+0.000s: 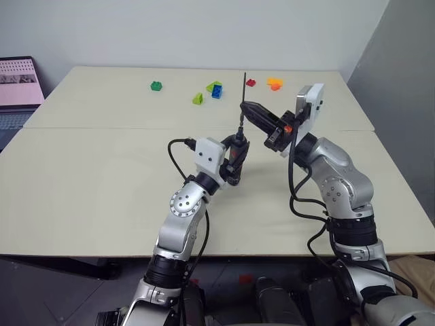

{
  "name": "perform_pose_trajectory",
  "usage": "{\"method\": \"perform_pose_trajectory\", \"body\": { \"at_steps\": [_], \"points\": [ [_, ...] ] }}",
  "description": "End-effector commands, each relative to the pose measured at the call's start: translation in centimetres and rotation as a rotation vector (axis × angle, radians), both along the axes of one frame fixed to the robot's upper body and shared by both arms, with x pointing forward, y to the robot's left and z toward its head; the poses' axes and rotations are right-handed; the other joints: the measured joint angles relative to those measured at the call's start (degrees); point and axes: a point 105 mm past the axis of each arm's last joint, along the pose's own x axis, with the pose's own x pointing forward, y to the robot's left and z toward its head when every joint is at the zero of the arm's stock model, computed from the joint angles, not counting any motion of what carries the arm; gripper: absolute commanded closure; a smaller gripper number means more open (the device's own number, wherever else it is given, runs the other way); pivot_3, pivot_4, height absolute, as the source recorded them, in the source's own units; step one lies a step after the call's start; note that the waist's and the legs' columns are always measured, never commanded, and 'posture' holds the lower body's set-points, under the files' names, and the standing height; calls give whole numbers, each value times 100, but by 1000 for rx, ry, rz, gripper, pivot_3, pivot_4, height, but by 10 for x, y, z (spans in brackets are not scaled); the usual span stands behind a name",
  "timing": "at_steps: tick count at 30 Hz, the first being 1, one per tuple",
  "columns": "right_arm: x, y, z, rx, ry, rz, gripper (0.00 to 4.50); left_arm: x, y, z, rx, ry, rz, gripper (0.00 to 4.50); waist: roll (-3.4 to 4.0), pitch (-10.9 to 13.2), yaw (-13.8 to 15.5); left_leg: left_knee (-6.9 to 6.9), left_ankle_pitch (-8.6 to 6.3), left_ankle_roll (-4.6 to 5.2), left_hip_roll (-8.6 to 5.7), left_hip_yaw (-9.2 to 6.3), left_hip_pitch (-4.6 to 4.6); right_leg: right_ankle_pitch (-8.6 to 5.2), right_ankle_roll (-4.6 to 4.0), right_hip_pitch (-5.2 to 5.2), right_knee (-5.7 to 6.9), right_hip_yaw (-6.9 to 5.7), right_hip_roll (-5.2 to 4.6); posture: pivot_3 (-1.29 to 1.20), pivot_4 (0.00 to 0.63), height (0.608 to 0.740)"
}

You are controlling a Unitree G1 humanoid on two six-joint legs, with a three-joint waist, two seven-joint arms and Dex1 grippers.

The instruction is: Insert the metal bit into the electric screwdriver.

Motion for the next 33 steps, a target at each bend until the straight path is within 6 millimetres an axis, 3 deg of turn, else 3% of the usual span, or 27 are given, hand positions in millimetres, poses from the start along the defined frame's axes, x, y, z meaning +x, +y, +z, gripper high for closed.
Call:
{"method": "perform_pose_trajectory", "body": {
  "at_steps": [1, 24, 33],
  "points": [
    [-5, 1, 14, 13, -63, 16, 4500, -2, -1, 2, 5, -7, -6, 2862, 0, 0, 0, -1, 0, 0, 0, 0, 0, 0, 0, 0, -3, 0, 0, 0, 150, 740],
    [-3, 1, 1, -15, -36, 14, 4500, -3, 0, 2, 7, -5, -4, 2862, 0, 0, 0, -13, 0, 0, 1, 0, -3, 1, 1, 4, -29, 0, -1, 0, 150, 740],
    [-7, -3, 18, 63, -50, 21, 4500, -3, 2, 0, 13, -1, -3, 2862, 0, 0, 1, -15, 0, 0, 1, 0, -3, 2, 2, 4, -31, 0, -1, 0, 150, 740]
  ]
}}
